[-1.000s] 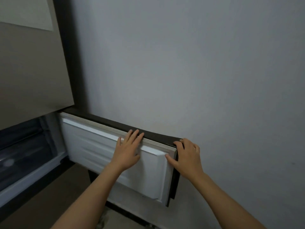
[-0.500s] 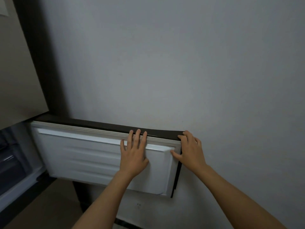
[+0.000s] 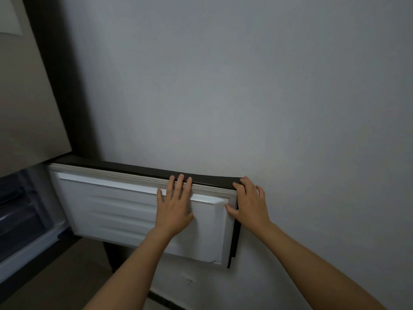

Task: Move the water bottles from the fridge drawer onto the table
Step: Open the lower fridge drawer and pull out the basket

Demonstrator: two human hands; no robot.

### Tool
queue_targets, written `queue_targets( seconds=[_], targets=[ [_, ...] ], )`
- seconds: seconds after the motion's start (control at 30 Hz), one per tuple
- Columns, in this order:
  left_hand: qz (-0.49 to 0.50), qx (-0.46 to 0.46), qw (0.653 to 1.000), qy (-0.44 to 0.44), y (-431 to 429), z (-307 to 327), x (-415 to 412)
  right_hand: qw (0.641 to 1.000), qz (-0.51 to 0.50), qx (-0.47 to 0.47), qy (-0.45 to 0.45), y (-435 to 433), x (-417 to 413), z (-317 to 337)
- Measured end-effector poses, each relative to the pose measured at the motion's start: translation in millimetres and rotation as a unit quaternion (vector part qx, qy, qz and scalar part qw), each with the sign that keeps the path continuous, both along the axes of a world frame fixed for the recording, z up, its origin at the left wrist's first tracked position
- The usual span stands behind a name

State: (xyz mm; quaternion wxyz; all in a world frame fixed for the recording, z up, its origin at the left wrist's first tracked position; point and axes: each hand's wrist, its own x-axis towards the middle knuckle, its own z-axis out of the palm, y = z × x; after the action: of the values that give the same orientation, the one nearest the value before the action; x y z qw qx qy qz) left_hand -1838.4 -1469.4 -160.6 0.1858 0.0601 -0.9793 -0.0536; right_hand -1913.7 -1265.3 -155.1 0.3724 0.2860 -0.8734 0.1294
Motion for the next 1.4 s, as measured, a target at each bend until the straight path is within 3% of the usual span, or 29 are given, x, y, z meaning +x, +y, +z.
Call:
queue_targets(
  seconds=[0.17,0.3,0.53,0.67,0.8,1.0,1.1,1.23,1.4],
  targets=[
    [0.023,0.020,0.997,-0.071,6.3,20.9,3.6,0.997,0.007,0.074,0.019,8.7,-14.1,3.7],
    [0.090,0.065,0.992,-0.059,5.6,6.5,31.0,0.993,0.005,0.109,0.039,15.0,-22.1,10.3],
    [0.253,0.147,0.956,-0.034,3.7,-26.5,109.1,0.981,0.159,0.090,0.064,-13.3,0.0,4.7],
    [0.361,0.185,0.914,-0.003,10.0,-28.2,164.3,0.960,0.255,0.108,0.044,-40.7,23.6,-6.3],
    [0.479,0.224,0.848,0.018,23.2,-36.9,237.9,0.928,0.348,0.131,-0.005,-76.1,60.2,-24.5],
    [0.595,0.260,0.757,0.077,36.3,-36.8,326.5,0.885,0.386,0.249,-0.073,-116.9,112.8,-43.6],
    [0.630,0.267,0.722,0.104,38.6,-36.6,359.3,0.875,0.400,0.261,-0.076,-134.0,134.9,-41.9],
    [0.652,0.278,0.691,0.141,38.1,-39.0,391.7,0.866,0.415,0.270,-0.071,-151.5,160.1,-37.5],
    [0.661,0.277,0.680,0.152,23.6,-42.3,434.3,0.862,0.427,0.264,-0.071,-179.1,190.3,-23.2]
  ],
)
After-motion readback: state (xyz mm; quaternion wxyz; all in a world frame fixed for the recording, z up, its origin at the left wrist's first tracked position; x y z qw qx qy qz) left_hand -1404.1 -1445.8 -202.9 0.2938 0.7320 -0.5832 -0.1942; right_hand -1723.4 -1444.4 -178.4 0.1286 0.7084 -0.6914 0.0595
